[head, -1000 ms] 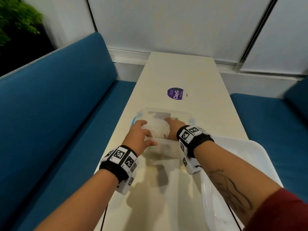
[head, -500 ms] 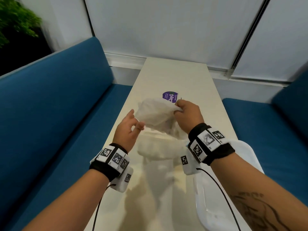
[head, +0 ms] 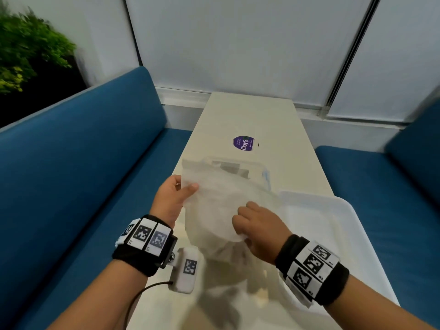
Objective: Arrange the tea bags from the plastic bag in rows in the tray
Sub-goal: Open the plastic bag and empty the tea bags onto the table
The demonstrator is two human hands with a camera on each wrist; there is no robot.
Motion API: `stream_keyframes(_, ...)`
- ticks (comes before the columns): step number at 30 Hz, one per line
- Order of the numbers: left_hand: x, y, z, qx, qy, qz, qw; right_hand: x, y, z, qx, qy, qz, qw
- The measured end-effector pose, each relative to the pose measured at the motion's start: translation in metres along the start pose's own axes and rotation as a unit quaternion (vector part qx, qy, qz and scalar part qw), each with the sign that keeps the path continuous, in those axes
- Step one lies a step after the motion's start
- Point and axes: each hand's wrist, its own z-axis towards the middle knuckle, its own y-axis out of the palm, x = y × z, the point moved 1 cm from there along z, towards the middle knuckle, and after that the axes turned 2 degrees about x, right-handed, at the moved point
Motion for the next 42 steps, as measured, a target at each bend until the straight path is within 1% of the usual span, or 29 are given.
stream_keyframes(1,-0.002,-0.001,-0.002,-0.005,-0.001,-0.003,1.0,0.0,0.001,-0.005,-0.023,-0.008,0.001,1.0)
stream_keyframes(2,-0.002,-0.001,-0.006,-0.014,0.0,-0.004,1.0,0.002,-0.001,-0.008,-0.033,0.005,0.016,0.999)
stream_keyframes(4,-0.002,-0.001,-0.012,-0.032,0.014,-0.013,0.999,0.008,-0.011,-0.011,0.007,0.088,0.07,0.994)
stream_keyframes(6,0.0,-0.001,-0.017,-0.044,0.028,-0.037,0.998,0.016,-0.027,-0.009,0.076,0.192,0.144,0.968)
stream_keyframes(7,0.001,-0.001,-0.018,-0.046,0.034,-0.044,0.997,0.022,-0.034,-0.008,0.09,0.238,0.181,0.95)
stream_keyframes(8,0.003,-0.001,-0.019,-0.048,0.039,-0.046,0.997,0.029,-0.039,-0.007,0.08,0.274,0.221,0.933)
stream_keyframes(9,0.005,0.0,-0.021,-0.051,0.044,-0.043,0.997,0.036,-0.042,-0.005,0.044,0.303,0.263,0.915)
stream_keyframes(11,0.009,0.001,-0.025,-0.056,0.064,-0.029,0.996,0.045,-0.042,-0.003,-0.081,0.337,0.328,0.879)
stream_keyframes(12,0.011,0.002,-0.027,-0.055,0.08,-0.021,0.995,0.048,-0.04,-0.002,-0.142,0.337,0.332,0.869)
stream_keyframes(13,0.012,0.002,-0.028,-0.051,0.096,-0.016,0.994,0.049,-0.037,-0.001,-0.193,0.332,0.318,0.867)
stream_keyframes(14,0.014,0.001,-0.03,-0.045,0.11,-0.016,0.993,0.049,-0.034,0.0,-0.227,0.316,0.288,0.875)
stream_keyframes(15,0.016,0.0,-0.03,-0.035,0.122,-0.021,0.992,0.049,-0.033,0.0,-0.243,0.317,0.247,0.883)
stream_keyframes(17,0.018,-0.005,-0.029,0.001,0.142,-0.025,0.989,0.053,-0.04,-0.001,-0.211,0.333,0.229,0.89)
stream_keyframes(18,0.02,-0.008,-0.03,0.025,0.146,-0.023,0.989,0.056,-0.044,-0.003,-0.17,0.351,0.25,0.886)
stream_keyframes(19,0.021,-0.012,-0.029,0.052,0.146,-0.022,0.988,0.059,-0.051,-0.005,-0.12,0.384,0.288,0.869)
stream_keyframes(21,0.026,-0.017,-0.03,0.098,0.151,-0.011,0.984,0.062,-0.068,-0.008,-0.019,0.405,0.345,0.846)
stream_keyframes(23,0.03,-0.019,-0.033,0.155,0.167,0.036,0.973,0.059,-0.081,-0.007,0.051,0.381,0.343,0.857)
stream_keyframes(24,0.033,-0.018,-0.036,0.199,0.187,0.096,0.957,0.055,-0.087,-0.005,0.081,0.355,0.327,0.872)
stream_keyframes(25,0.037,-0.015,-0.041,0.24,0.234,0.185,0.924,0.051,-0.089,-0.004,0.113,0.326,0.311,0.886)
stream_keyframes(26,0.041,-0.009,-0.046,0.249,0.307,0.275,0.876,0.046,-0.092,-0.002,0.142,0.299,0.302,0.894)
stream_keyframes(27,0.044,0.001,-0.051,0.219,0.382,0.347,0.828,0.041,-0.092,-0.002,0.165,0.278,0.3,0.897)
stream_keyframes(28,0.046,0.013,-0.055,0.167,0.44,0.396,0.788,0.035,-0.093,-0.002,0.182,0.26,0.299,0.9)
stream_keyframes(29,0.046,0.025,-0.057,0.116,0.472,0.426,0.763,0.03,-0.092,-0.002,0.196,0.243,0.3,0.901)
stream_keyframes(31,0.045,0.048,-0.06,0.058,0.495,0.456,0.737,0.021,-0.091,-0.003,0.212,0.22,0.301,0.903)
stream_keyframes(34,0.05,0.066,-0.06,0.033,0.493,0.478,0.726,0.018,-0.089,-0.005,0.225,0.217,0.3,0.901)
stream_keyframes(37,0.053,0.059,-0.057,0.018,0.481,0.491,0.726,0.023,-0.092,-0.013,0.235,0.235,0.314,0.889)
stream_keyframes(38,0.055,0.053,-0.055,0.021,0.466,0.491,0.736,0.026,-0.094,-0.016,0.246,0.25,0.322,0.879)
stream_keyframes(40,0.062,0.035,-0.048,0.045,0.404,0.491,0.77,0.035,-0.099,-0.024,0.276,0.291,0.34,0.851)
stream_keyframes(42,0.066,0.011,-0.04,0.076,0.349,0.494,0.793,0.044,-0.104,-0.033,0.302,0.331,0.35,0.823)
